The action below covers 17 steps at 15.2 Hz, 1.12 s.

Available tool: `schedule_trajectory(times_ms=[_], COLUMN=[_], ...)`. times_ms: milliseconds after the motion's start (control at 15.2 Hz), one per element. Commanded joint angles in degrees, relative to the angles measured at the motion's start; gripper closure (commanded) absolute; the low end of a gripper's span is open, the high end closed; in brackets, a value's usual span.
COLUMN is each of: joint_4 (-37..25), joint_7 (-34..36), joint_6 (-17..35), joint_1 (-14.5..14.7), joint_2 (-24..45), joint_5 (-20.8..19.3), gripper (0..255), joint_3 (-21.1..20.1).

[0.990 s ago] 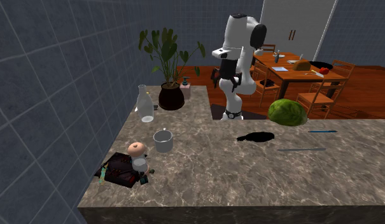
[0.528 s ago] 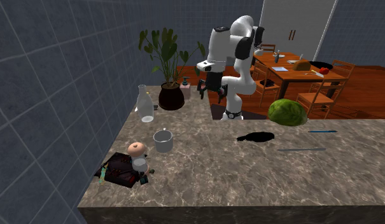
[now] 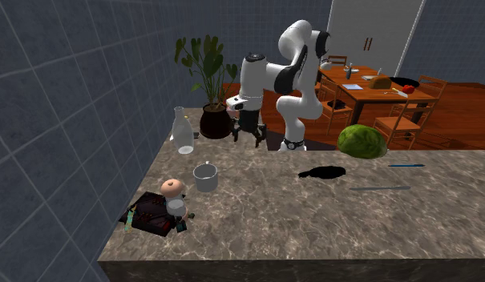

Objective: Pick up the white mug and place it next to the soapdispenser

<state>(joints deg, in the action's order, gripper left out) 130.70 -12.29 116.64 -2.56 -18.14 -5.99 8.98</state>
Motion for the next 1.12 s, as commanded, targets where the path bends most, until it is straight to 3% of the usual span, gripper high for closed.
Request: schedule_trajectory(times_ms=[0,660,1056], joint_4=[-1.66,-14.75,-14.4], joint_7=[-1.86,-10.28,-11.23], joint_6=[2.44,10.06,13.69], joint_1=[-0.44,-2.84,-3.35], joint_2=[4.16,25.62,29.04], joint_5=[0.34,6.05,7.16], gripper=[0,0,0], joint_3=[1.42,5.23,5.14])
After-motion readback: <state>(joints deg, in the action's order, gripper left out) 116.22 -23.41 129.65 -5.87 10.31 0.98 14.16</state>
